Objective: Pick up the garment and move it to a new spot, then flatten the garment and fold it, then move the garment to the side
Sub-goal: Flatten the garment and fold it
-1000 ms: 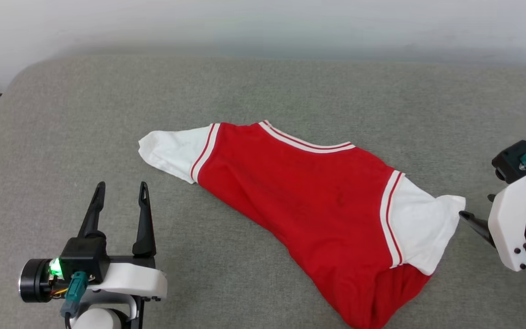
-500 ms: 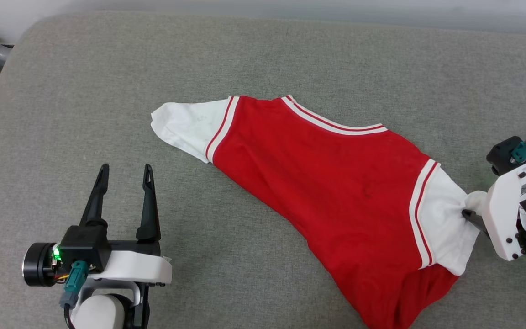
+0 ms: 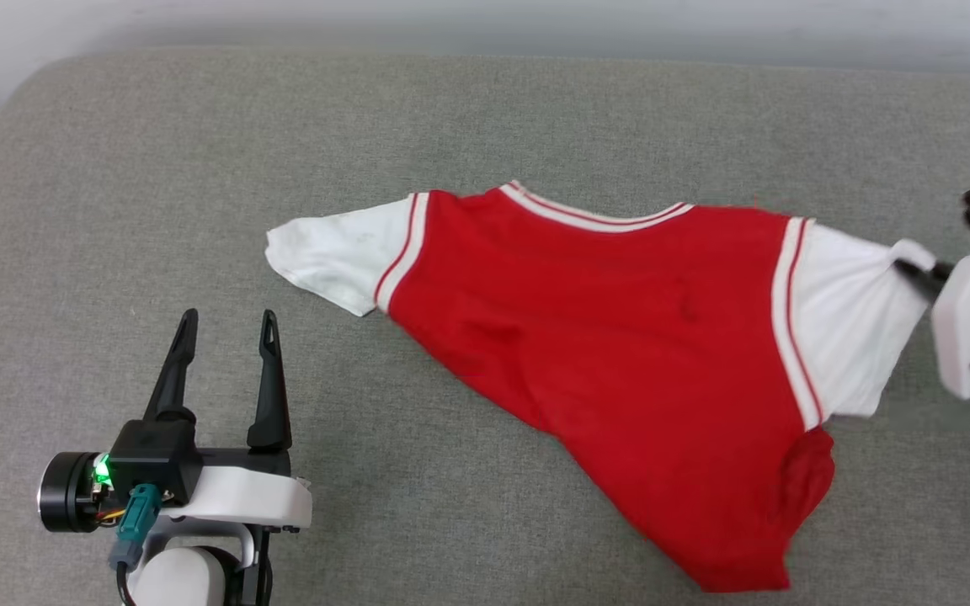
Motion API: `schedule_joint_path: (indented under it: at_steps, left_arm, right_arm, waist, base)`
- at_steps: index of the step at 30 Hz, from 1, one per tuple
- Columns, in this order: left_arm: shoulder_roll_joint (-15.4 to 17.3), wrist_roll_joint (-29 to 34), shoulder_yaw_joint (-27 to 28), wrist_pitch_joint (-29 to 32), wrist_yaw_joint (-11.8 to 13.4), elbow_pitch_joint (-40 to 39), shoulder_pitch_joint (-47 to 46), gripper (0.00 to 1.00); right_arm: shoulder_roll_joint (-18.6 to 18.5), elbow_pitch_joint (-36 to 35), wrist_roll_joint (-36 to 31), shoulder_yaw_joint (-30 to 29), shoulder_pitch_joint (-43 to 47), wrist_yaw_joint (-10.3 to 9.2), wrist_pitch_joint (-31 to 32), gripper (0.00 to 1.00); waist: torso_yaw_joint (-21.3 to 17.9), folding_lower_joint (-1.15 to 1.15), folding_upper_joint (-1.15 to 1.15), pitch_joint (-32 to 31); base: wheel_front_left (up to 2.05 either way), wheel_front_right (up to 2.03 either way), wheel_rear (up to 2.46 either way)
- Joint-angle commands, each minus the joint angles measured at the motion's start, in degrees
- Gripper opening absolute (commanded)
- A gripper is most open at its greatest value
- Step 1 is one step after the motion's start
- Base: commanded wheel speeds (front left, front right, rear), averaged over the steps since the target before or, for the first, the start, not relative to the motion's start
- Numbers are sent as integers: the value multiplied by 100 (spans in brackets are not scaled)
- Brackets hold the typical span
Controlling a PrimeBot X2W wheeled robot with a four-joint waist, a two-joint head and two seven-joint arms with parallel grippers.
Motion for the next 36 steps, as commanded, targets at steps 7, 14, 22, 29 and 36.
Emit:
schedule_joint_path:
  at_steps: [7, 14, 22, 29, 36]
  left_arm:
    - [-137, 144, 122, -15, -135, -9, 54, 100]
    - [-213, 200, 178, -15, -232, 25, -9, 100]
    - [-250, 269, 256, -15, -314, 113, -57, 100]
    - [-202, 291, 360, -15, -424, 228, -102, 100]
    - [-39, 285, 511, -15, -596, 282, -217, 100]
  right_arm:
    - [-124, 755, 58, -511, -109, -10, -275, 0]
    - [38, 1750, -79, -749, 273, -9, -316, 0]
    - [427, 2274, -76, -746, 380, -6, -575, 40]
    - [471, 2125, -502, -1044, 177, -8, -1997, 100]
    - [906, 1510, -1262, -1713, 510, -8, -3442, 100]
  waist:
    - [16, -1, 0, 67]
    - [79, -1, 0, 164]
    - [26, -1, 0, 110]
    - [-112, -1, 0, -187]
    - [-359, -1, 0, -505]
  base:
    - [0, 0, 0]
    - [0, 0, 0]
    - [0, 0, 0]
    - [0, 0, 0]
    - [0, 0, 0]
